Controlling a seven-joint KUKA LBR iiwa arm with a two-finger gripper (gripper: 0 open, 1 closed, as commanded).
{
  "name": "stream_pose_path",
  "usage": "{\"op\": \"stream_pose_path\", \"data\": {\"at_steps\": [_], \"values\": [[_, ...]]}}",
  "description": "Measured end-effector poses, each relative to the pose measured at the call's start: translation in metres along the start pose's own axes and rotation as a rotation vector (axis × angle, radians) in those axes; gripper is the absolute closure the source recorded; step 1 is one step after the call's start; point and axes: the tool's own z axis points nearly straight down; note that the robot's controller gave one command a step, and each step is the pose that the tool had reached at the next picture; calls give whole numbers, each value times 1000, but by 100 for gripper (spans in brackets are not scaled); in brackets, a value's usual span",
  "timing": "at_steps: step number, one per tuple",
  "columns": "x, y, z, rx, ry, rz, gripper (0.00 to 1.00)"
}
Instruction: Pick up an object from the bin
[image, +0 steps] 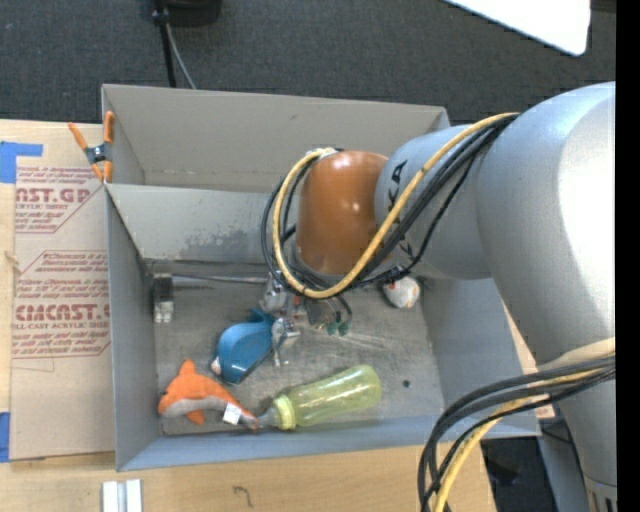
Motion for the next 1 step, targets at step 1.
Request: {"op": "stream_pose_path", "data": {"at_steps": [1], "values": [[-2,2,-32,-3,11,13,100]]}}
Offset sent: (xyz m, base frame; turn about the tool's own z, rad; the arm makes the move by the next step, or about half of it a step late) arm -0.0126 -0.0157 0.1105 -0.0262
